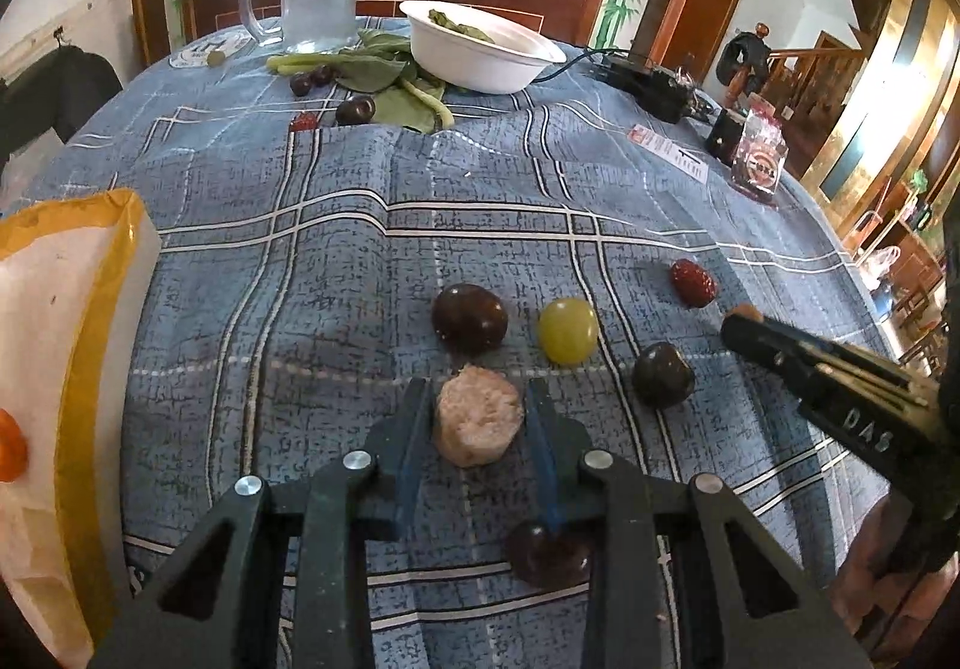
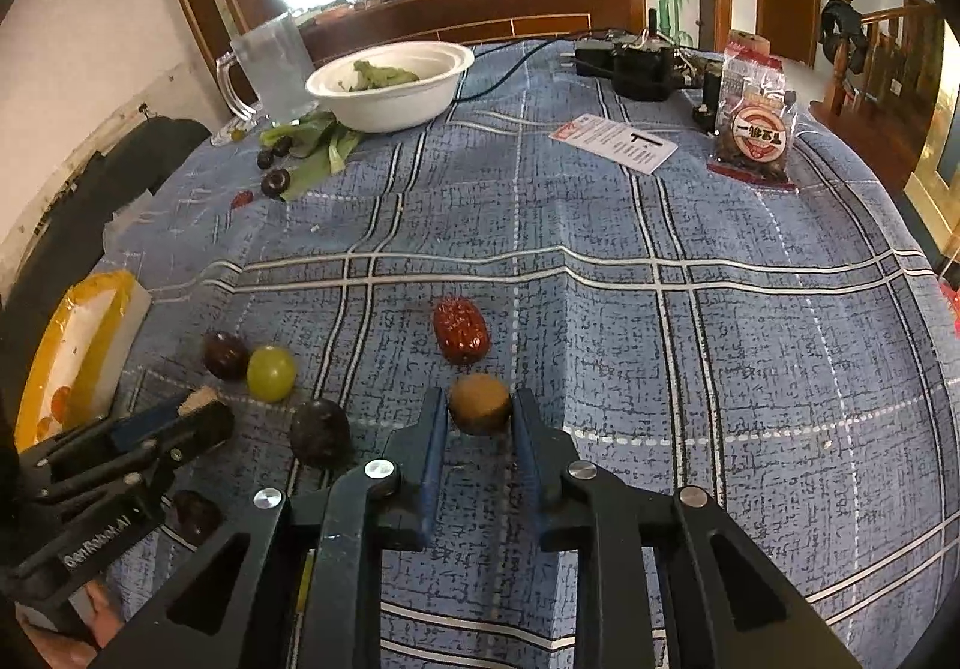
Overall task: Organize fruits
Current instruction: 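Grasp a pale sugar-cane chunk with the left tool while the right tool grasps a small brown fruit, then carry the sugar-cane chunk and brown fruit over the tray and open both tools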
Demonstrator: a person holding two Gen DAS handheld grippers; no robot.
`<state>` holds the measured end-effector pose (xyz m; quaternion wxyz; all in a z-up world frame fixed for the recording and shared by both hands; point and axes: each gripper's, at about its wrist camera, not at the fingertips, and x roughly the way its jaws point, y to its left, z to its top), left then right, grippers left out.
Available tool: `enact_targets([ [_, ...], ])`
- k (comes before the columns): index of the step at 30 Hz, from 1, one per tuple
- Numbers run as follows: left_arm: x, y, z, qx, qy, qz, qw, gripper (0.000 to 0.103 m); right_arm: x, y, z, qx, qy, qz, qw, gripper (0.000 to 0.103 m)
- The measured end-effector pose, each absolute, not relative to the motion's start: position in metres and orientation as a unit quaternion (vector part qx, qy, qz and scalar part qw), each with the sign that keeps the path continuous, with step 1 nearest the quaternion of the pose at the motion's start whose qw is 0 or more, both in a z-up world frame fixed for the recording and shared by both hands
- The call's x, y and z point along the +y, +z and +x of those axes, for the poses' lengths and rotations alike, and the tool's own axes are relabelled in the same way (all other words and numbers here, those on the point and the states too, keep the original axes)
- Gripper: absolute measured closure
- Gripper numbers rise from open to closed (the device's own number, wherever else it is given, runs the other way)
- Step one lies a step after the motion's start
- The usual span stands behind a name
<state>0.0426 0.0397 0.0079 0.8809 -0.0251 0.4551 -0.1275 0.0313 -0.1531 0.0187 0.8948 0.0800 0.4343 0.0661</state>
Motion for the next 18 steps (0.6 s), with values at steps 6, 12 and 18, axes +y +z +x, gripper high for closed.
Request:
enact_targets([
  [6, 0.048, 0.024, 0.035, 0.422, -0.12, -0.033, 0.898, 0.073, -0.153, 0.027, 0.026, 0.416, 0.075, 0.086, 0.902, 0.08],
  [12, 0.065, 0.041, 0.029, 0.395, -0.117, -0.065, 0.909, 0.073, -0.144, 0.041, 0.016, 0.383, 0.095, 0.097, 0.914, 0.08],
  [18, 0.108, 0.06, 0.008, 0.386, -0.111, -0.109, 0.909, 0.073, -0.107, 0.059, -0.001, 0.373, 0.128, 0.081, 0.915, 0.08],
])
